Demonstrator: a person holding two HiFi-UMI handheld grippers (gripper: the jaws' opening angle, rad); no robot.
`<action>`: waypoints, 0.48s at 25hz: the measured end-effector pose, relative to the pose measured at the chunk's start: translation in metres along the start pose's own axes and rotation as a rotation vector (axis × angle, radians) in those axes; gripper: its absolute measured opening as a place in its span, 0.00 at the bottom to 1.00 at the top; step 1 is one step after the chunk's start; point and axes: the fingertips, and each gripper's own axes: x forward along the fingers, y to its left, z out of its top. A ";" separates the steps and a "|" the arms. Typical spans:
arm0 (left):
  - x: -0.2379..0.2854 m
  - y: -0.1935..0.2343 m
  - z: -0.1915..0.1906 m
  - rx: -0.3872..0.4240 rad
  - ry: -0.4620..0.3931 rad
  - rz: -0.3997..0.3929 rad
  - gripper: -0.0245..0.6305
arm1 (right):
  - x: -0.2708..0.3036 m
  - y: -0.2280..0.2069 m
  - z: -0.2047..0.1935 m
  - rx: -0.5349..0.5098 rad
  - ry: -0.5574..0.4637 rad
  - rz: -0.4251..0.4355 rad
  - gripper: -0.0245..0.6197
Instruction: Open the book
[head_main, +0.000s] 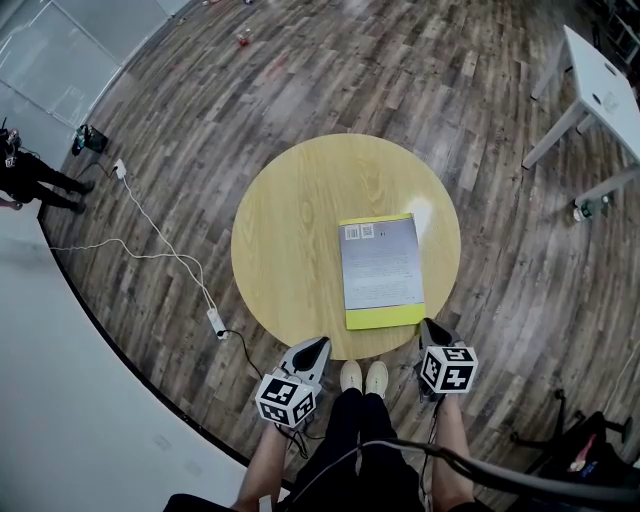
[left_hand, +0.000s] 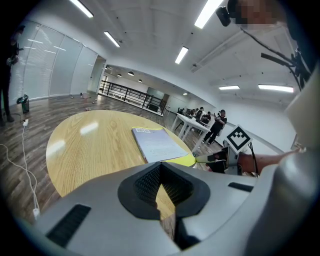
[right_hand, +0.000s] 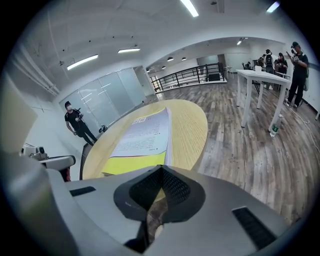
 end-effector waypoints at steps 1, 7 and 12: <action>-0.001 0.000 0.000 -0.001 -0.001 0.001 0.04 | 0.000 0.000 0.000 0.003 -0.002 0.001 0.05; -0.008 0.004 0.003 -0.001 -0.019 0.010 0.04 | -0.007 0.006 0.006 0.005 -0.033 0.005 0.04; -0.018 0.008 0.017 0.001 -0.052 0.027 0.04 | -0.016 0.019 0.020 -0.022 -0.059 0.023 0.04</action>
